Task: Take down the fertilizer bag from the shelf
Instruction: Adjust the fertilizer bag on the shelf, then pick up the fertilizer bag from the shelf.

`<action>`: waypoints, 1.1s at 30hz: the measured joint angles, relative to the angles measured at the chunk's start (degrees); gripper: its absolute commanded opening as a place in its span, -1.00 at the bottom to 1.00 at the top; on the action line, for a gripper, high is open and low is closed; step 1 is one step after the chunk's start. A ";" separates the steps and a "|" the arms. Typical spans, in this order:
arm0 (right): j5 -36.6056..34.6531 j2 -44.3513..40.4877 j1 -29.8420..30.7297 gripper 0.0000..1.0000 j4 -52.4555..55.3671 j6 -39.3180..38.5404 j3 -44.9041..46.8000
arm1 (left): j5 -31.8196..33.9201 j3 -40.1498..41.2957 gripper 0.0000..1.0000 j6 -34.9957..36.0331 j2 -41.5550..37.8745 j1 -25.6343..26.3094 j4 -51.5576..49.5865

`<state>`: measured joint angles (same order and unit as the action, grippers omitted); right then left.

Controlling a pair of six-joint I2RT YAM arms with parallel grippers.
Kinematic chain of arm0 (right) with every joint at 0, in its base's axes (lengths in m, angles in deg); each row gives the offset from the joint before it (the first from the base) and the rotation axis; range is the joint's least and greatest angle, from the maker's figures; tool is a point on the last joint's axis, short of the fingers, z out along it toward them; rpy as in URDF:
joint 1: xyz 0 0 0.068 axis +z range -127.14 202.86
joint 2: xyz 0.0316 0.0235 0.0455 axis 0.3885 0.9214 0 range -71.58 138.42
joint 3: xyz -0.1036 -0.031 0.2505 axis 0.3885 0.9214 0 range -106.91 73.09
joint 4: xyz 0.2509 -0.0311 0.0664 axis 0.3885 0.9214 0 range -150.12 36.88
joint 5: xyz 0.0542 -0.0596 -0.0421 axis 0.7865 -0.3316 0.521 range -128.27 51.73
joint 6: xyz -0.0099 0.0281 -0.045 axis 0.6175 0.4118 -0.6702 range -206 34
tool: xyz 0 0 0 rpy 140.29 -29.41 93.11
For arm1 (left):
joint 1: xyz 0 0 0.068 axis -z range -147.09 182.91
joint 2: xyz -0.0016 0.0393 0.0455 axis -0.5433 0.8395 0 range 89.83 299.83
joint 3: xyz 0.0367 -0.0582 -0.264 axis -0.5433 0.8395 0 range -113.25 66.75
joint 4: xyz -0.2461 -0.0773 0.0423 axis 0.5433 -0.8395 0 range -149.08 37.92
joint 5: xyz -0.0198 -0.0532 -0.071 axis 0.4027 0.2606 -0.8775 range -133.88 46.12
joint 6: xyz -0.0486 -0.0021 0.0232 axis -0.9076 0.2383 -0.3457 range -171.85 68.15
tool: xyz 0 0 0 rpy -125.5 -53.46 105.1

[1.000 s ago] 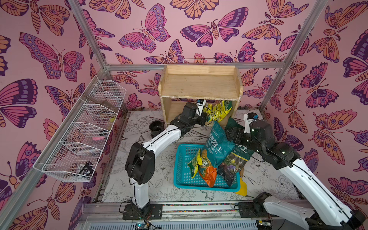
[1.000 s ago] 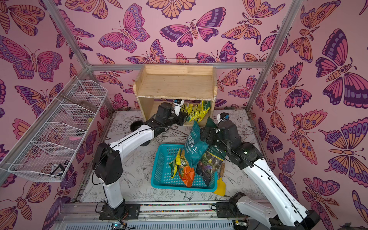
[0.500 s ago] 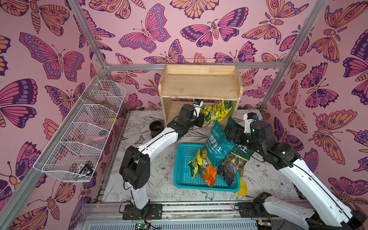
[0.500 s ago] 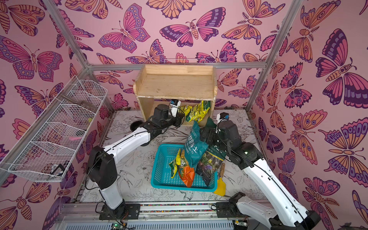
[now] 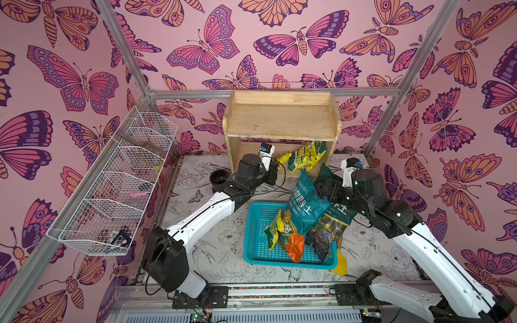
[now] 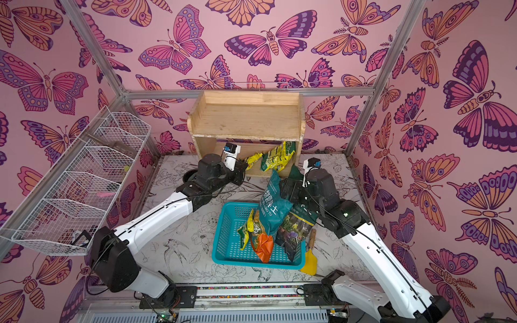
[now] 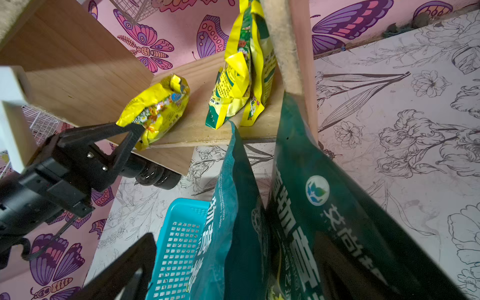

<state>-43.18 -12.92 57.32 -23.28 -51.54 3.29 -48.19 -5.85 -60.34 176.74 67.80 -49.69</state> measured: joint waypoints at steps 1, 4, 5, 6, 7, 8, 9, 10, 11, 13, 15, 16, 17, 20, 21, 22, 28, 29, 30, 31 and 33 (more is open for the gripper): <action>0.09 0.00 0.00 0.95 0.00 0.04 0.00 | 0.13 0.81 -0.80 0.39 -0.22 0.04 0.11; 0.26 0.00 0.00 0.95 -0.02 0.09 0.00 | 1.03 2.36 0.00 1.66 -0.09 0.31 -0.22; 0.31 0.00 0.00 0.95 -0.04 0.13 0.00 | 1.42 2.60 0.08 1.90 0.07 0.37 -0.46; 0.35 0.00 0.00 0.95 -0.09 0.22 0.00 | 1.84 2.60 0.11 2.08 0.35 0.39 -0.55; 0.46 -0.02 0.00 0.95 -0.15 0.26 0.00 | 2.34 2.58 0.18 2.25 0.70 0.39 -0.48; 0.48 0.00 0.00 0.96 -0.24 0.28 0.00 | 2.73 2.51 0.26 2.54 1.14 0.37 -0.50; 0.50 0.00 0.00 0.96 -0.31 0.31 0.00 | 3.04 2.38 0.33 2.69 1.66 0.37 -0.52; 0.52 0.00 0.00 0.96 -0.42 0.46 0.00 | 3.26 2.19 0.39 2.75 2.27 0.37 -0.52; 0.52 0.00 0.00 0.96 -0.44 0.50 0.00 | 3.54 1.99 0.42 2.60 2.82 0.37 -0.61; 0.52 0.00 0.00 0.96 -0.44 0.70 0.00 | 3.89 1.81 0.45 2.47 3.39 0.42 -0.83; 0.50 -0.02 0.00 0.96 -0.44 0.92 0.00 | 4.17 1.60 0.46 2.49 3.43 0.72 -0.90; 0.50 -0.02 0.00 0.96 -0.44 1.11 0.00 | 4.42 1.36 0.49 2.58 3.43 0.96 -0.87; 0.52 -0.04 0.00 0.96 -0.44 1.16 0.00 | 4.70 1.18 0.54 2.89 3.43 1.25 -0.87; 0.57 -0.04 0.00 0.96 -0.55 1.33 0.00 | 6.10 0.46 0.62 4.22 3.45 2.75 -1.05; 0.74 -0.04 -0.02 0.96 -0.68 1.33 0.00 | 6.58 -0.39 0.62 4.76 3.72 3.34 -1.60; 0.92 -0.04 -0.04 0.96 -0.81 1.36 0.00 | 6.99 -1.86 0.62 5.07 4.37 3.82 -2.47; 1.33 -0.11 -0.24 0.97 -0.87 1.53 0.00 | 9.33 -9.40 0.63 5.46 10.36 4.44 -6.51; 1.31 -0.20 -0.24 0.97 -0.87 1.53 0.00 | 10.10 -9.42 0.62 5.46 10.88 4.44 -7.52; 1.27 -0.33 -0.24 0.97 -0.87 1.53 0.00 | 10.62 -9.42 0.62 5.60 11.41 4.46 -8.35; 1.22 -0.46 -0.24 0.96 -0.87 1.53 0.00 | 11.23 -9.44 0.62 5.79 11.65 4.50 -8.50; 1.11 -0.83 -0.24 0.97 -0.87 1.53 0.00 | 12.57 -9.53 0.62 6.23 11.67 4.90 -9.14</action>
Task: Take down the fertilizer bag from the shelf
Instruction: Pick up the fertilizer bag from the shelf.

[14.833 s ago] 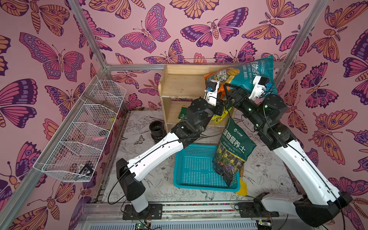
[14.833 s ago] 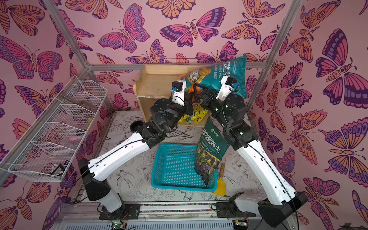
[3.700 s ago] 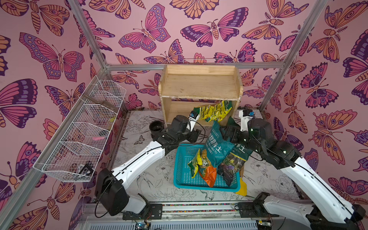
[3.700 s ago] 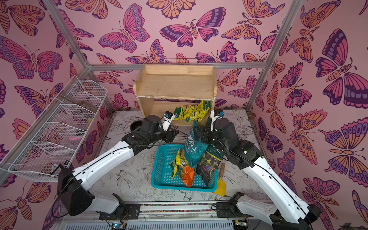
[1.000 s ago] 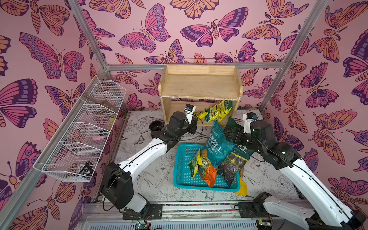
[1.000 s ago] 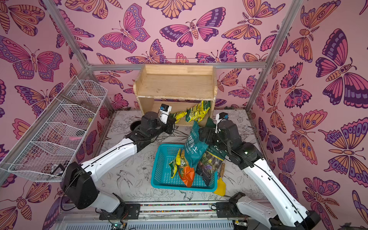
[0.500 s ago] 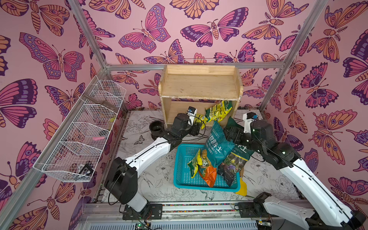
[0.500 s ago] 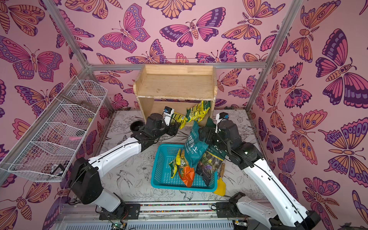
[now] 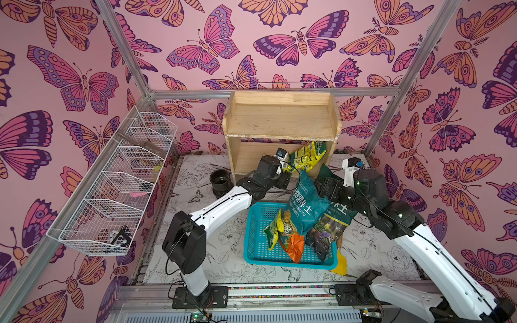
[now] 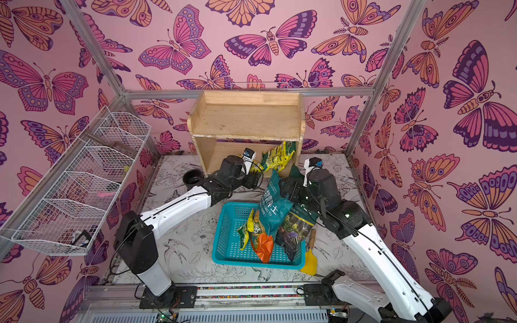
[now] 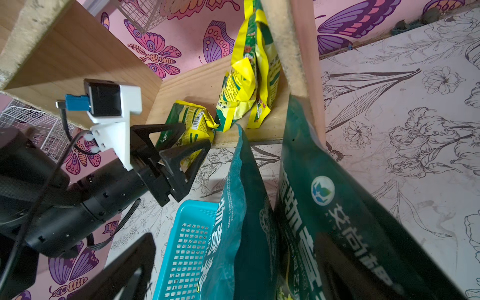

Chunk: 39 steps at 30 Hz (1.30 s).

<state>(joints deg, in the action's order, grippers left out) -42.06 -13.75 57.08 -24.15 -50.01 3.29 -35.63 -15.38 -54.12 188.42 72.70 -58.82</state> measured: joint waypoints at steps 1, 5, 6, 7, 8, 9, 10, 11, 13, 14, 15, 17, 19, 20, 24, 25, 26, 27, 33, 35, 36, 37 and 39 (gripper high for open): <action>0.02 -0.04 0.00 0.97 0.00 0.00 0.00 | 0.50 -0.13 0.62 0.39 0.00 0.13 -0.44; 0.04 0.15 0.00 0.97 -0.07 0.00 0.00 | 2.49 -0.68 0.57 1.97 0.13 0.63 -2.01; 0.07 0.31 0.00 0.97 -0.11 0.00 0.00 | 2.84 -1.03 0.52 2.27 0.35 0.74 -2.49; 0.07 0.44 0.00 0.97 -0.20 0.00 0.00 | 3.21 -1.66 0.45 2.54 0.70 0.81 -3.15; 0.04 0.61 0.00 0.97 -0.26 0.00 0.00 | 3.54 -2.49 0.32 2.80 1.25 0.87 -4.04; 0.04 0.74 0.00 0.97 -0.31 0.00 0.00 | 3.89 -3.39 0.14 2.91 1.81 0.92 -4.76; 0.04 0.79 0.00 0.97 -0.35 0.00 0.00 | 3.80 -4.13 -0.07 3.19 2.25 0.94 -5.29; 0.00 0.79 0.00 0.97 -0.37 0.00 0.00 | 3.96 -5.05 -0.34 3.23 2.78 1.07 -5.88; -0.02 0.74 0.00 0.97 -0.42 0.00 0.00 | 3.80 -6.16 -0.84 3.50 3.21 1.25 -7.37; -0.04 0.74 0.00 0.97 -0.39 0.00 0.00 | 3.80 -6.60 -1.00 3.41 3.23 1.46 -7.80; -0.13 0.74 0.00 0.97 -0.42 -0.02 0.00 | 3.78 -6.93 -1.00 3.50 3.23 1.55 -8.31; -0.20 0.74 0.00 0.97 -0.42 -0.02 0.00 | 3.72 -7.04 -1.00 3.32 3.28 1.51 -8.48; -0.20 0.74 0.00 0.96 -0.42 -0.02 0.00 | 3.63 -7.10 -1.00 2.84 3.23 1.49 -8.59; -0.20 0.76 0.00 0.97 -0.42 -0.02 0.00 | 3.56 -7.15 -1.00 2.49 3.19 1.49 -8.66; -0.17 0.98 0.00 0.97 -0.44 -0.04 0.00 | 3.13 -7.15 -1.00 0.42 2.29 1.29 -9.57; -0.17 1.07 0.00 0.97 -0.44 -0.04 0.00 | 2.89 -7.13 -1.00 -0.15 1.86 1.16 -10.23; -0.17 1.14 0.00 0.97 -0.44 -0.04 0.00 | 2.49 -6.99 -1.00 -0.98 0.98 1.03 -11.17; -0.17 1.18 0.00 0.97 -0.44 -0.04 0.00 | 2.08 -6.73 -1.00 -1.84 -0.13 0.90 -11.96; -0.15 1.20 0.00 0.97 -0.44 -0.02 0.00 | -1.73 -2.91 -1.00 -8.55 -11.32 0.48 -12.50; -0.15 1.18 0.00 0.97 -0.44 -0.02 0.00 | -3.50 0.00 -1.00 -12.04 -16.81 0.46 -10.80; -0.17 1.16 0.00 0.97 -0.46 -0.02 0.00 | -4.28 1.75 -1.00 -13.68 -19.23 0.46 -9.53; -0.15 1.16 0.00 0.97 -0.46 -0.02 0.00 | -5.09 4.11 -1.00 -15.63 -22.05 0.46 -8.00; -0.15 1.14 0.00 0.97 -0.46 -0.02 0.00 | -6.69 9.40 -1.00 -19.87 -27.41 0.46 -4.96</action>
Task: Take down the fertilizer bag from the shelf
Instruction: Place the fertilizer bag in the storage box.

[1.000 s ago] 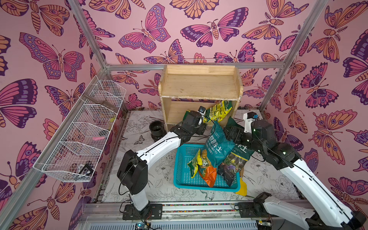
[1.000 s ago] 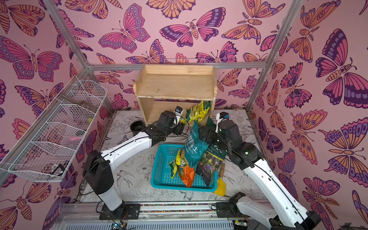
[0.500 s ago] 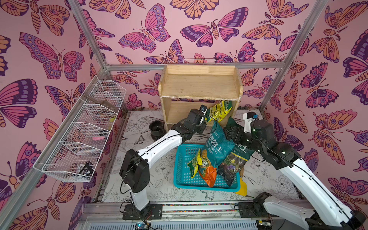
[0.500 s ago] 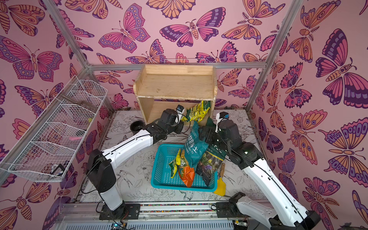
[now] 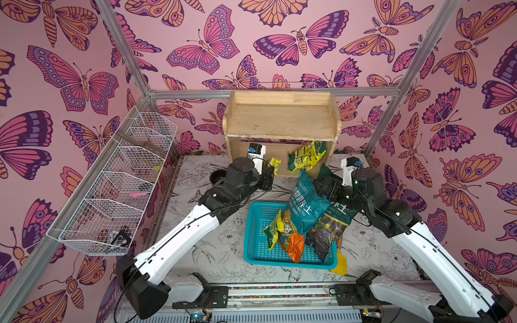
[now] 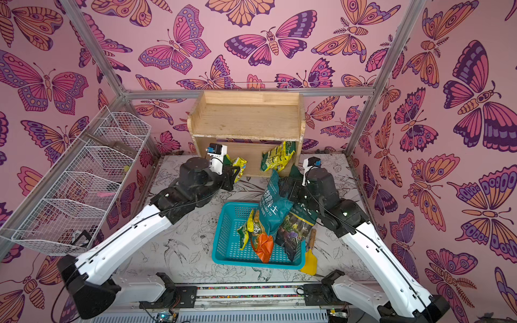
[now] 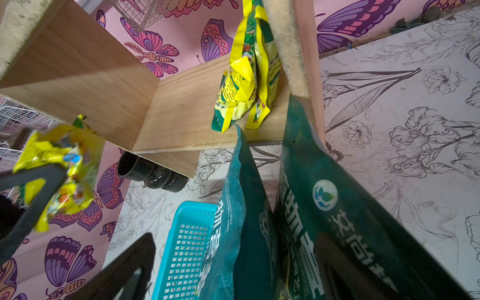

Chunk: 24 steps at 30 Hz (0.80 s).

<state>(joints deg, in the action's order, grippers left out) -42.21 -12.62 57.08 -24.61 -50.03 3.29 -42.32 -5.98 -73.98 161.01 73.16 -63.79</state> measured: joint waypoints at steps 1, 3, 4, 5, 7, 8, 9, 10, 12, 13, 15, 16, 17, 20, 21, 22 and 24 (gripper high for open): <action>0.04 0.00 0.00 0.97 0.00 0.00 0.00 | -0.83 2.99 -1.00 -2.19 -2.56 -0.02 1.66; 0.17 -0.02 0.00 0.97 0.00 0.02 0.00 | -2.47 9.40 -1.00 -7.04 -7.43 -0.07 4.83; 0.20 -0.04 0.00 0.96 0.00 0.02 0.00 | -3.43 12.70 -1.00 -9.49 -9.53 -0.07 6.43; 0.24 -0.11 0.00 0.97 -0.02 0.04 0.00 | -4.20 15.89 -1.00 -11.82 -11.26 -0.07 7.93; 0.42 -0.20 0.00 0.97 -0.13 0.07 0.00 | -5.66 21.31 -1.00 -15.47 -13.53 -0.07 10.10; 0.52 -0.26 0.00 0.97 -0.24 0.11 0.00 | -6.58 23.93 -1.00 -17.38 -14.29 -0.07 10.88; 0.66 -0.31 0.00 0.97 -0.35 0.20 0.00 | -7.39 25.97 -1.00 -18.80 -14.67 -0.07 11.45; 0.83 -0.35 0.00 0.97 -0.42 0.24 0.00 | -8.41 27.91 -1.00 -20.17 -14.82 -0.07 11.91; 1.09 -0.42 0.00 0.97 -0.42 0.31 0.00 | -10.40 30.71 -1.00 -22.82 -14.82 -0.07 12.35; 1.27 -0.42 0.00 0.97 -0.44 0.42 0.00 | -11.50 32.04 -1.00 -24.09 -14.82 -0.07 12.79; 1.49 -0.42 0.00 0.97 -0.44 0.66 0.00 | -13.57 33.97 -1.00 -26.36 -14.67 -0.07 13.51; 1.49 -0.44 0.00 0.97 -0.44 0.68 0.00 | -14.69 34.84 -1.00 -27.50 -14.45 -0.07 14.12; 1.49 -0.44 0.00 0.98 -0.42 0.70 0.00 | -15.76 35.82 -1.00 -28.44 -14.14 -0.07 15.10; 1.46 -0.50 0.00 0.98 -0.39 0.68 0.00 | -18.14 38.27 -1.00 -30.99 -12.90 -0.07 17.25; 1.46 -0.55 0.00 0.97 -0.39 0.68 0.00 | -18.62 38.95 -1.00 -31.63 -12.46 -0.07 17.86; 1.46 -0.63 0.00 0.98 -0.39 0.68 0.00 | -19.04 39.41 -1.00 -32.33 -12.00 -0.07 18.40; 1.46 -0.70 0.00 0.98 -0.39 0.68 0.00 | -19.82 39.89 -1.00 -33.38 -10.93 -0.07 19.54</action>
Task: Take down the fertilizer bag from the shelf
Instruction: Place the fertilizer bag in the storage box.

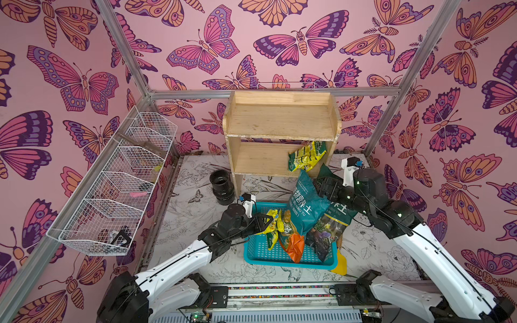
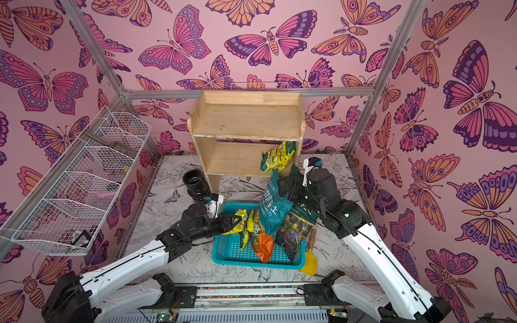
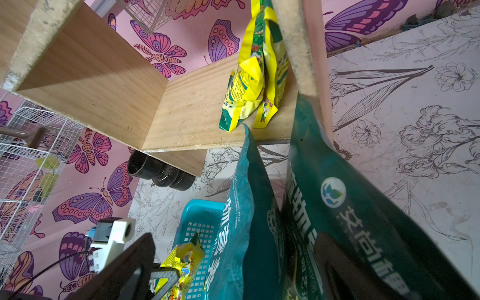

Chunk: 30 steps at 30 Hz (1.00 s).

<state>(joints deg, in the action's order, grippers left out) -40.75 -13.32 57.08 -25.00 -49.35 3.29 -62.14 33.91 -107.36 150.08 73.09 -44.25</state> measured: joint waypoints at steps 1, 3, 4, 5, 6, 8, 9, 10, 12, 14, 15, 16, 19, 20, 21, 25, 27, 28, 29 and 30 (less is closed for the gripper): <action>-0.02 0.00 0.02 0.98 0.02 0.00 0.00 | -0.22 0.07 -1.00 -0.42 0.48 0.02 0.66; -0.07 0.02 0.04 0.98 0.09 -0.04 0.00 | -0.20 0.55 -1.00 -1.16 1.31 0.02 2.75; -0.22 0.02 0.04 0.98 0.22 -0.07 -0.09 | -0.13 1.20 -1.00 -1.81 1.73 0.02 4.48; -0.42 0.07 0.04 0.99 0.57 -0.15 -0.33 | 0.09 2.08 -1.00 -2.49 2.19 0.02 6.40; -0.66 0.09 0.04 0.99 0.92 -0.31 -0.66 | 0.26 2.93 -1.00 -3.19 2.73 0.02 8.09; -1.38 0.13 0.04 0.99 1.75 -0.72 -1.66 | 0.46 4.26 -0.66 -4.22 4.42 0.02 10.51; -1.79 0.13 0.04 1.00 2.21 -0.98 -2.27 | 0.50 4.52 -0.19 -4.59 5.42 0.02 11.19; -2.19 0.13 0.04 1.00 2.64 -1.22 -2.95 | 0.46 4.59 0.17 -5.05 6.43 0.02 11.93; -2.84 0.13 0.04 1.00 2.91 -1.88 -4.09 | 0.55 4.59 0.43 -5.55 7.87 0.02 13.60; -3.34 0.13 0.04 1.00 3.37 -2.40 -5.09 | 0.63 4.57 0.54 -6.16 8.70 0.02 14.47; -3.50 0.22 0.04 0.99 3.72 -2.60 -5.64 | 0.68 4.55 0.64 -6.36 9.01 0.02 14.75; -3.52 0.42 0.04 0.99 4.00 -2.71 -6.14 | 0.72 4.42 0.76 -6.34 9.18 0.02 14.88; -3.69 1.42 0.04 1.00 5.25 -3.72 -7.78 | 0.76 3.87 1.00 -6.49 9.05 0.00 15.19; -3.87 1.73 0.04 1.00 5.64 -3.98 -8.26 | 0.85 3.74 1.00 -6.56 8.83 0.00 15.13; -4.04 2.05 0.04 1.00 6.05 -4.28 -8.76 | 1.22 3.30 1.00 -6.19 8.17 0.00 14.34; -5.03 2.99 0.04 0.99 7.10 -5.73 -10.75 | 2.86 -1.44 1.00 -2.10 4.44 0.00 7.10; -5.27 3.45 0.04 0.99 7.69 -6.54 -11.91 | 4.09 -6.01 1.00 1.77 2.43 0.00 2.25; -5.35 3.65 0.04 0.99 7.87 -6.73 -12.33 | 4.74 -8.17 1.00 3.61 1.66 -0.04 0.17; -5.40 3.80 0.04 0.99 7.85 -6.91 -12.59 | 5.38 -10.45 1.00 5.55 1.05 -0.04 -1.81; -5.42 3.93 0.04 0.99 7.87 -6.95 -12.70 | 5.86 -12.52 1.00 7.30 0.70 -0.04 -3.37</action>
<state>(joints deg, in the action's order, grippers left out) -46.17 -9.38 57.12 -17.13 -56.30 -9.41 -56.28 21.38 -100.06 150.78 73.05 -47.61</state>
